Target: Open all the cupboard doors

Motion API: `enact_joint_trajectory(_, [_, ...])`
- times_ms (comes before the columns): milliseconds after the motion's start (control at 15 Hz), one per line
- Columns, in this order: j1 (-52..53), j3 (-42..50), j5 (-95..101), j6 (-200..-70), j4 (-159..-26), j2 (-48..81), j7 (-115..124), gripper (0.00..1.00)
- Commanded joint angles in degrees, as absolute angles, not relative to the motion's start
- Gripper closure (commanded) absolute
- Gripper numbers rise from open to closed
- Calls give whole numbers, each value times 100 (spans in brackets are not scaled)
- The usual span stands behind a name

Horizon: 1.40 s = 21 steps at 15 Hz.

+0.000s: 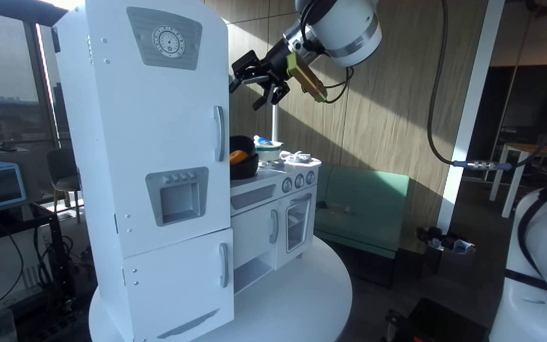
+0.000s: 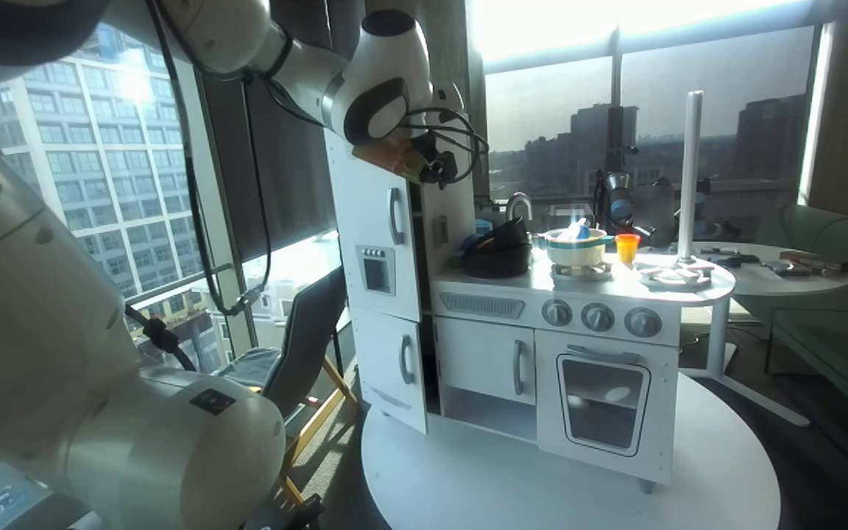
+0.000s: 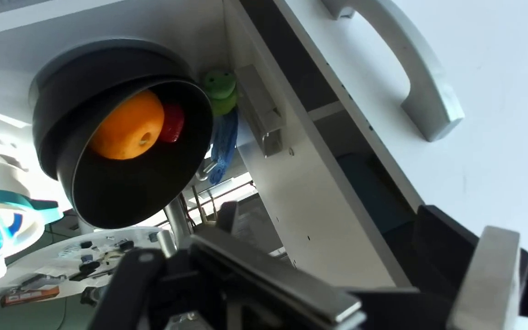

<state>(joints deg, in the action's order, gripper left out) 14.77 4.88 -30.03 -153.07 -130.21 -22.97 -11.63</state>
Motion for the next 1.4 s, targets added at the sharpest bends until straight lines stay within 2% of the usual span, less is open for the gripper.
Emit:
enact_joint_trajectory(0, [1450,439,-2882,-15158,-12872,-2243,-1203,0])
enact_joint_trajectory(333, [742,13,-1546,-15210,-12774,-1937,-448,0])
enact_joint_trajectory(800, [758,-167,-1404,-16215,-12662,-1586,-51,0])
enact_joint_trajectory(1333, [1208,52,-2522,-14788,-12609,-2075,-228,0])
